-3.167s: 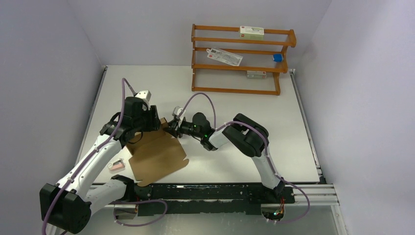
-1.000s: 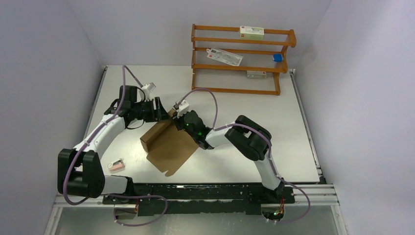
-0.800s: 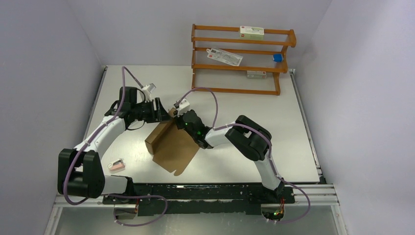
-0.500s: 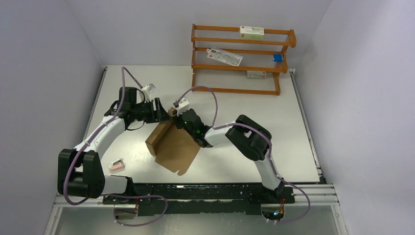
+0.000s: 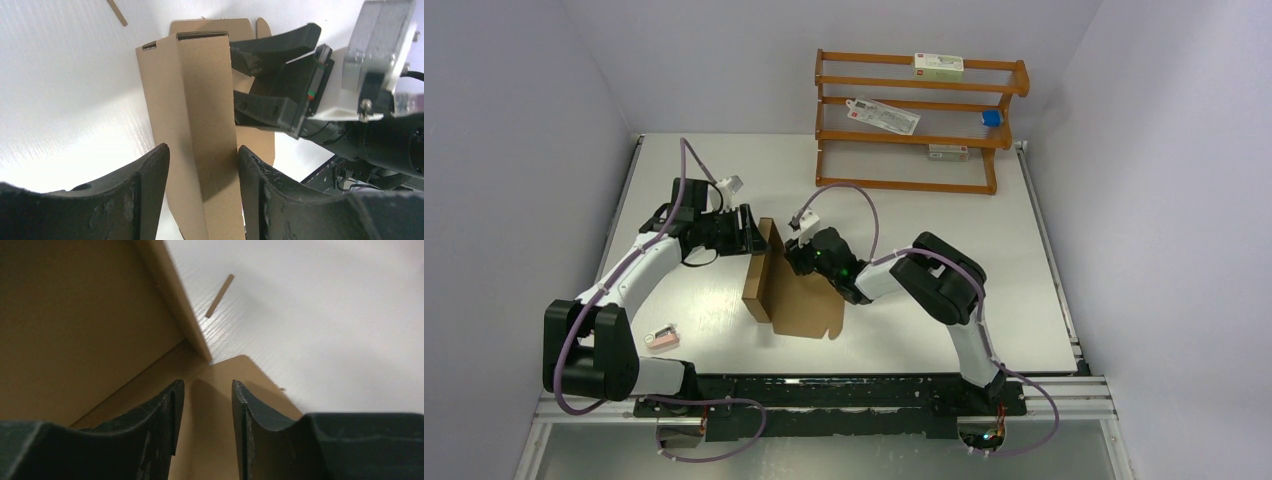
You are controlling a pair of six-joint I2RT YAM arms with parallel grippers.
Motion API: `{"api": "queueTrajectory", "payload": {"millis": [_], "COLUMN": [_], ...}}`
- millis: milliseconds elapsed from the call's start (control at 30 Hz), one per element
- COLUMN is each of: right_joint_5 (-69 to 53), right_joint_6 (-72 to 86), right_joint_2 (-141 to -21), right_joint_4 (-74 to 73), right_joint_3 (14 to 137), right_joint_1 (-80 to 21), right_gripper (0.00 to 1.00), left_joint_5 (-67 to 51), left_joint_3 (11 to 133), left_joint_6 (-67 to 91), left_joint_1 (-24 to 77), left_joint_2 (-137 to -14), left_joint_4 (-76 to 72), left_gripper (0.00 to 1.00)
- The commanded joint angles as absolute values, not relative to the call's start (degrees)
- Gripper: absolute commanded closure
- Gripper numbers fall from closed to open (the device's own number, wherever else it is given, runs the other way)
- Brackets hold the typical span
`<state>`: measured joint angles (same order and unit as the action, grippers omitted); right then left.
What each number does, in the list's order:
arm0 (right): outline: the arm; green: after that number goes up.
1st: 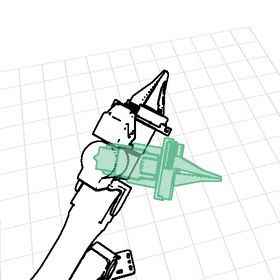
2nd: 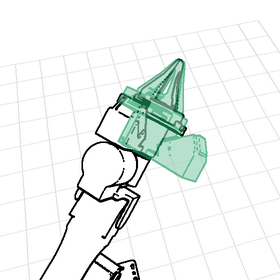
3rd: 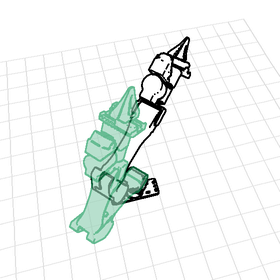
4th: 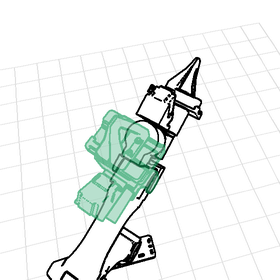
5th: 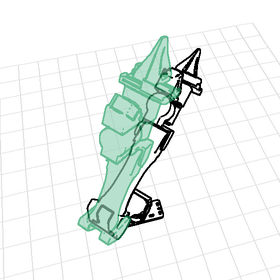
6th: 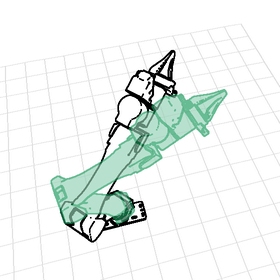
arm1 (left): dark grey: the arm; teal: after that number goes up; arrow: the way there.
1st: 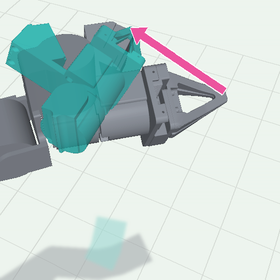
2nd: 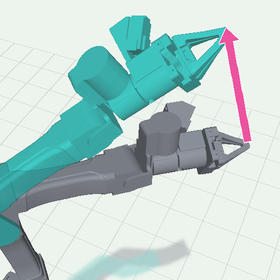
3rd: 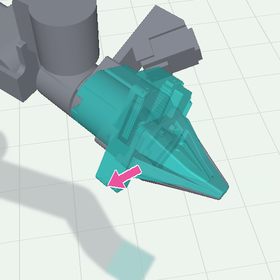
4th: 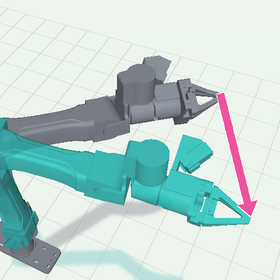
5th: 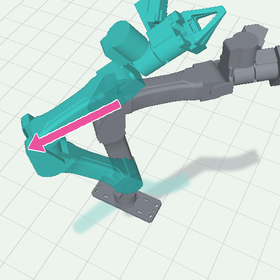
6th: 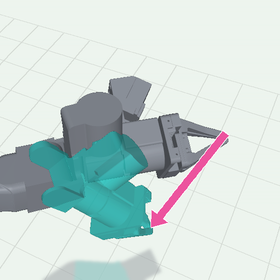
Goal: Fold the paper box
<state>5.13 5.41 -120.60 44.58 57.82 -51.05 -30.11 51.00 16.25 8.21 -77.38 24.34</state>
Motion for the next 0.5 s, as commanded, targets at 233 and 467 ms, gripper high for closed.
{"api": "queueTrajectory", "payload": {"millis": [233,467], "right_joint_5": [-7.33,-6.4], "right_joint_6": [4.53,17.27], "right_joint_2": [-111.69,-103.24], "right_joint_4": [48.77,33.18], "right_joint_3": [52.58,51.8], "right_joint_1": [-46.08,-38.46], "right_gripper": [0.46,0.34], "left_joint_5": [-27.65,-26.99], "left_joint_3": [53.87,53.17], "left_joint_6": [14.96,15.55], "left_joint_1": [8.44,8.44], "left_joint_2": [-76.92,-76.86], "left_joint_4": [26.48,26.62], "left_gripper": [0.4,0.44]}}
